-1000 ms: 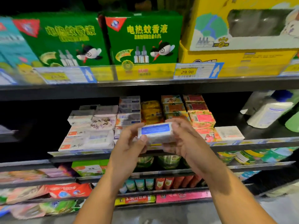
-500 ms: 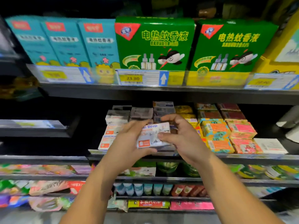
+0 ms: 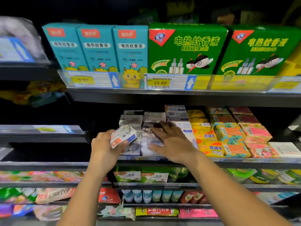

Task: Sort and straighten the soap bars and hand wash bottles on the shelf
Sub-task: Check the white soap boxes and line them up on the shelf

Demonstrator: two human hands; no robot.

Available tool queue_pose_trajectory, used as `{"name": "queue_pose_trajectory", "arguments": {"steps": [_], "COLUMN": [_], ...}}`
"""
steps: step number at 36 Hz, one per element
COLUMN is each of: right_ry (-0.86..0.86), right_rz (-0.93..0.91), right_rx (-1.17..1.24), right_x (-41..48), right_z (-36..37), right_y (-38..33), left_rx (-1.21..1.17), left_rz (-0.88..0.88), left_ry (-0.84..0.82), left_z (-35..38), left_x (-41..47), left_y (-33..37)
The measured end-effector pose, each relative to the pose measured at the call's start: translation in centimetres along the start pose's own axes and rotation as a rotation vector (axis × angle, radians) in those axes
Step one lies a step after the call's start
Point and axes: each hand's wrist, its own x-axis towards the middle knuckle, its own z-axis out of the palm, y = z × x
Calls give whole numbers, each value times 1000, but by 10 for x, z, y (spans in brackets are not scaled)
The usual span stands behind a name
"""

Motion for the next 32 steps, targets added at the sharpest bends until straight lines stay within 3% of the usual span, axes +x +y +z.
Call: {"name": "queue_pose_trajectory", "arguments": {"steps": [6,10,18,25,29,32], "right_ry": [-64,-79,-83,-67,-26,-4], "right_rz": [50,66,88,74,43,24], "right_rx": [-15,-46,-108,-95,-91,-114], "right_x": [8,6,9,7,8,9], "right_z": [9,11,13,13,15,17], "right_y": [11,10,11,10,14,16], "left_rx": [38,-5,-22,-35,-193,-174], "left_rz": [-70,-6,156,195,114,65], "left_ry": [-148,-197,-46,-51,-88,-119], "left_z": [11,15,21,22,25,27], "left_x": [7,12,24,28,29,30], "left_y": [-5,-2,-7,-4,0,4]}}
